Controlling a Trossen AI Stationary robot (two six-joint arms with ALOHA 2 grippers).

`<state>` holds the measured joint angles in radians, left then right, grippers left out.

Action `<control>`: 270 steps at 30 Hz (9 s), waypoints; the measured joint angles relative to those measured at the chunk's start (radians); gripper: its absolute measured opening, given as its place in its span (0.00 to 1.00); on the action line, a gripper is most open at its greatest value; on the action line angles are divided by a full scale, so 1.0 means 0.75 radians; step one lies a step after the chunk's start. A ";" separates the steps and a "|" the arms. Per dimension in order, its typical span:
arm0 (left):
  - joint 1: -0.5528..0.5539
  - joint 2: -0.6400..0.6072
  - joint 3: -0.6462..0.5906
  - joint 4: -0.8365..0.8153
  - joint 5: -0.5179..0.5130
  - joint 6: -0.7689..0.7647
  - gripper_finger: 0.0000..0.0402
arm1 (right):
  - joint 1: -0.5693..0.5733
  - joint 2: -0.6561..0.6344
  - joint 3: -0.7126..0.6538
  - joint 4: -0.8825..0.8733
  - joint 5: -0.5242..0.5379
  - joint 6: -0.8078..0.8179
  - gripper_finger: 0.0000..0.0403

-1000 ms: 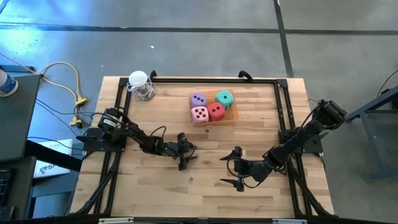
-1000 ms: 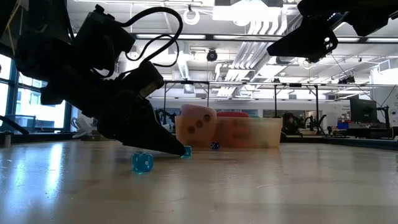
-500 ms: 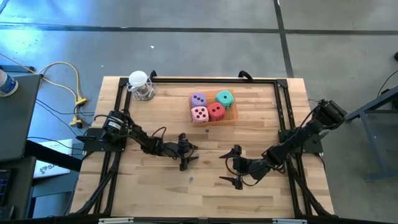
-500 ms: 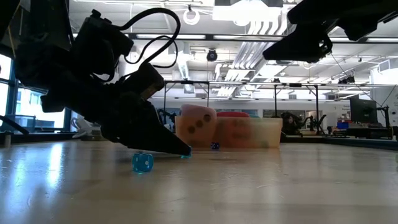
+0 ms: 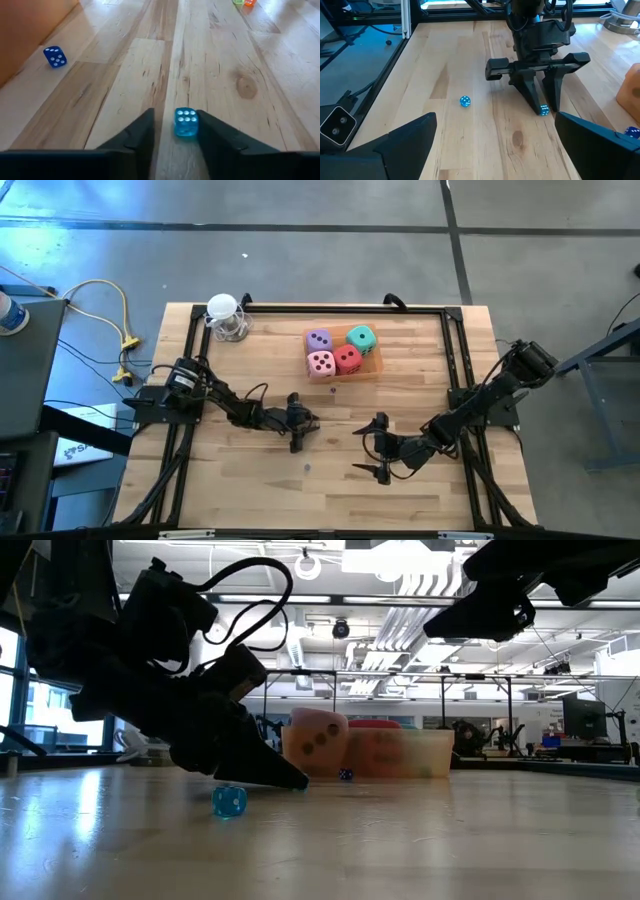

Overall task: Pick & Place Dice
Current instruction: Put the small light blue dice into the orange container

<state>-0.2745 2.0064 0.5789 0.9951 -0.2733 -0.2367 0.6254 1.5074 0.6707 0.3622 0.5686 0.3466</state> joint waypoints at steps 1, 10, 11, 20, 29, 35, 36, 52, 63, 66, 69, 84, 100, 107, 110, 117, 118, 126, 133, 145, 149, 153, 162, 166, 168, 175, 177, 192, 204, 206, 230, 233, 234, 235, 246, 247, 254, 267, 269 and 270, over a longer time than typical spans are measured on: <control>-0.001 0.000 0.001 -0.002 0.000 -0.002 0.29 | 0.000 0.000 0.000 0.000 0.000 0.000 0.99; -0.002 -0.001 0.002 -0.042 -0.001 -0.081 0.10 | 0.000 0.000 0.000 0.000 0.000 0.042 0.99; -0.003 -0.004 0.002 -0.042 -0.004 -0.069 0.10 | -0.001 0.000 0.000 0.000 0.000 0.076 0.99; -0.075 -0.169 -0.003 -0.093 -0.054 0.167 0.10 | -0.083 0.000 0.000 0.022 0.006 0.448 0.99; -0.200 -0.342 0.070 -0.060 -0.327 0.506 0.10 | -0.223 0.000 0.000 0.052 -0.117 0.688 0.99; -0.210 -0.340 0.140 -0.125 -0.341 0.599 0.12 | -0.239 0.059 0.000 0.219 -0.133 0.623 0.99; -0.209 -0.340 0.150 -0.134 -0.342 0.599 0.12 | -0.243 0.081 0.000 0.269 -0.144 0.621 0.99; -0.194 -0.340 0.196 -0.182 -0.343 0.562 0.12 | -0.351 0.289 0.000 0.593 -0.293 0.658 0.86; -0.169 -0.340 0.196 -0.197 -0.318 0.525 0.12 | -0.380 0.289 0.000 0.585 -0.311 0.650 0.57; -0.158 -0.340 0.196 -0.205 -0.302 0.524 0.12 | -0.393 0.289 0.000 0.585 -0.313 0.650 0.52; -0.148 -0.340 0.196 -0.207 -0.299 0.510 0.12 | -0.407 0.289 0.000 0.585 -0.347 0.661 0.48; -0.125 -0.341 0.196 -0.211 -0.292 0.525 0.12 | -0.411 0.289 0.000 0.583 -0.373 0.663 0.35; -0.122 -0.341 0.195 -0.227 -0.297 0.534 0.12 | -0.428 0.289 -0.001 0.554 -0.385 0.655 0.16; -0.121 -0.341 0.195 -0.234 -0.297 0.529 0.16 | -0.428 0.289 -0.001 0.540 -0.385 0.627 0.12; -0.121 -0.341 0.194 -0.234 -0.292 0.534 0.17 | -0.428 0.289 -0.001 0.535 -0.386 0.616 0.12; -0.121 -0.341 0.194 -0.226 -0.292 0.580 0.18 | -0.428 0.289 -0.001 0.531 -0.385 0.581 0.08; -0.121 -0.341 0.194 -0.225 -0.292 0.597 0.18 | -0.428 0.289 -0.001 0.531 -0.386 0.576 0.06; -0.134 -0.342 0.195 -0.223 -0.297 0.643 0.18 | -0.427 0.289 -0.001 0.527 -0.393 0.554 0.01; -0.134 -0.342 0.195 -0.224 -0.297 0.645 0.18 | -0.428 0.289 -0.001 0.527 -0.392 0.546 0.00; -0.215 -0.342 0.196 -0.229 -0.326 0.630 0.19 | -0.421 0.289 0.000 0.531 -0.386 0.467 0.01; -0.326 -0.359 0.196 -0.238 -0.402 0.657 0.19 | -0.406 0.289 0.001 0.534 -0.349 0.407 0.01; -0.454 -0.406 0.196 -0.230 -0.625 0.795 0.19 | -0.379 0.289 0.001 0.540 -0.330 0.343 0.01; -0.542 -0.415 0.195 -0.494 -0.870 0.508 0.19 | -0.343 0.289 0.001 0.575 -0.333 0.229 0.04; -0.460 -0.415 0.195 -0.649 -0.699 0.220 0.19 | -0.323 0.289 0.001 0.577 -0.308 0.184 0.16; -0.410 -0.415 0.194 -0.671 -0.582 0.155 0.19 | -0.314 0.289 0.001 0.579 -0.297 0.153 0.24; -0.262 -0.415 0.194 -0.709 -0.232 0.139 0.19 | -0.286 0.289 0.001 0.582 -0.292 0.048 0.49; -0.253 -0.415 0.194 -0.702 -0.207 0.144 0.19 | -0.278 0.289 0.001 0.582 -0.292 0.024 0.54; -0.412 -0.415 0.194 -0.797 -0.412 0.032 0.41 | -0.240 0.289 0.001 0.581 -0.269 0.020 0.67; -0.308 -0.414 0.193 -0.979 -0.248 -0.158 0.45 | -0.223 0.289 0.000 0.580 -0.268 -0.049 0.67; -0.297 -0.411 0.193 -0.977 -0.179 -0.160 0.45 | -0.223 0.289 0.000 0.580 -0.268 -0.049 0.66; -0.216 -0.292 0.194 -0.830 0.019 -0.031 0.45 | -0.223 0.289 0.000 0.570 -0.273 -0.046 0.66; -0.213 -0.292 0.194 -0.835 0.024 -0.032 0.44 | -0.223 0.289 0.000 0.570 -0.273 -0.046 0.66; -0.213 -0.292 0.195 -0.838 0.029 -0.036 0.44 | -0.223 0.289 0.000 0.570 -0.273 -0.046 0.66; -0.213 -0.293 0.195 -0.843 0.034 -0.044 0.43 | -0.223 0.289 0.000 0.570 -0.273 -0.046 0.66; -0.211 -0.295 0.196 -0.873 0.033 -0.095 0.12 | -0.223 0.289 0.000 0.571 -0.273 -0.035 0.66; -0.211 -0.295 0.196 -0.873 0.034 -0.095 0.10 | -0.223 0.289 0.000 0.571 -0.273 -0.035 0.66; -0.221 -0.315 0.192 -0.863 -0.010 0.026 0.10 | -0.223 0.289 0.000 0.573 -0.273 -0.018 0.66; -0.289 -0.424 0.195 -0.487 -0.505 0.798 0.10 | -0.325 0.289 0.000 0.591 -0.386 0.578 0.66; -0.283 -0.423 0.195 -0.485 -0.505 0.774 0.10 | -0.331 0.289 0.000 0.591 -0.369 0.591 0.66; -0.283 -0.423 0.195 -0.483 -0.505 0.771 0.10 | -0.331 0.289 0.000 0.591 -0.357 0.591 0.66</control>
<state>-0.4866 1.6890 0.7250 0.6328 -0.6518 0.3412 0.3771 1.7245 0.6704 0.8055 0.3011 0.7898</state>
